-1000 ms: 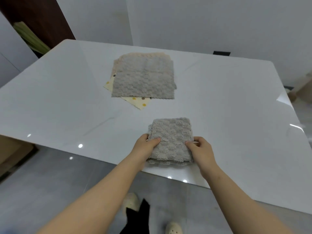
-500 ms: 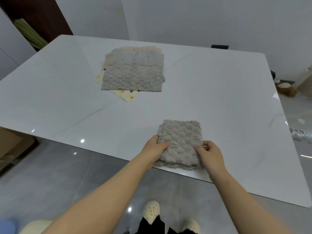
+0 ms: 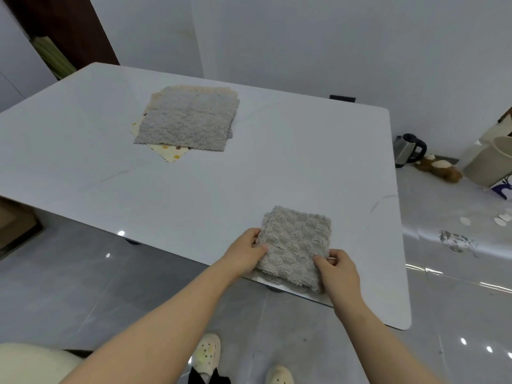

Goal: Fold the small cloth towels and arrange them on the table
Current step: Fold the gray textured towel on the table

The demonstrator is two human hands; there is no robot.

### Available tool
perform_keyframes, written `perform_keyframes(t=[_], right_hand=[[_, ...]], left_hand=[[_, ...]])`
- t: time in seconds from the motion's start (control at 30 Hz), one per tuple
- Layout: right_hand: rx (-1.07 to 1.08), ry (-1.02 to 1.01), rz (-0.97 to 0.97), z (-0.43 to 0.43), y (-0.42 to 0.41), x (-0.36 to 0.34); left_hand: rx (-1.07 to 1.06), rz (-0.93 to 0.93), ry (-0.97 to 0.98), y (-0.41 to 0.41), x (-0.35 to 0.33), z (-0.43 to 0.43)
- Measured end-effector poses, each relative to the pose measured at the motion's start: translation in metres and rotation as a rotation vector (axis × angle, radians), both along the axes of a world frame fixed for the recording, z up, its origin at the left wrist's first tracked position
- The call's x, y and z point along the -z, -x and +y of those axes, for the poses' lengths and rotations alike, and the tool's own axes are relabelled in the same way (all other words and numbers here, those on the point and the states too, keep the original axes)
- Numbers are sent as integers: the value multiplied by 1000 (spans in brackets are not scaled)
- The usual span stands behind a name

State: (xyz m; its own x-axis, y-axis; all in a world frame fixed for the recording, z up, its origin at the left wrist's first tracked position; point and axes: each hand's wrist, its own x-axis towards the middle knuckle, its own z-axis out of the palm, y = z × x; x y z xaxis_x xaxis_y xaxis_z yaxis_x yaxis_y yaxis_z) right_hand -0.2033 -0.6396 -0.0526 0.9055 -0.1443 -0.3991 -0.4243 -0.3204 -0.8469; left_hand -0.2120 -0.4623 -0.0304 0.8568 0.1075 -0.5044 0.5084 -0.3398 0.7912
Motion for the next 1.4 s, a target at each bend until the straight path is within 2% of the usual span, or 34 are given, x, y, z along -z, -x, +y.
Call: perform_keyframes(t=[0.07,0.23,0.33,0.43,0.53,0.93,1.2,1.4], right_hand=[[29,19,-7,-9,2,-1],[-14,70,-20,-16,5,-7],[-33,184,-43,-12,6,-11],[-47,346,-158,-3,10,-18],[-126,410,-280,16,6,-26],[-304,185,-162,172,-19,-37],[-427,152,-103,267,-56,-41],[-460,172,-147,314,-120,-40]], left_hand=[[46,11,-43,1,1,-11],[-17,-8,-204,9,0,-23],[-1,-33,-264,14,-2,-22],[9,-8,-255,14,-3,-15],[-31,-47,-252,13,-7,6],[38,-179,-264,-14,-22,161],[-8,-202,-324,-47,-21,255],[-36,-267,-421,-101,-20,305]])
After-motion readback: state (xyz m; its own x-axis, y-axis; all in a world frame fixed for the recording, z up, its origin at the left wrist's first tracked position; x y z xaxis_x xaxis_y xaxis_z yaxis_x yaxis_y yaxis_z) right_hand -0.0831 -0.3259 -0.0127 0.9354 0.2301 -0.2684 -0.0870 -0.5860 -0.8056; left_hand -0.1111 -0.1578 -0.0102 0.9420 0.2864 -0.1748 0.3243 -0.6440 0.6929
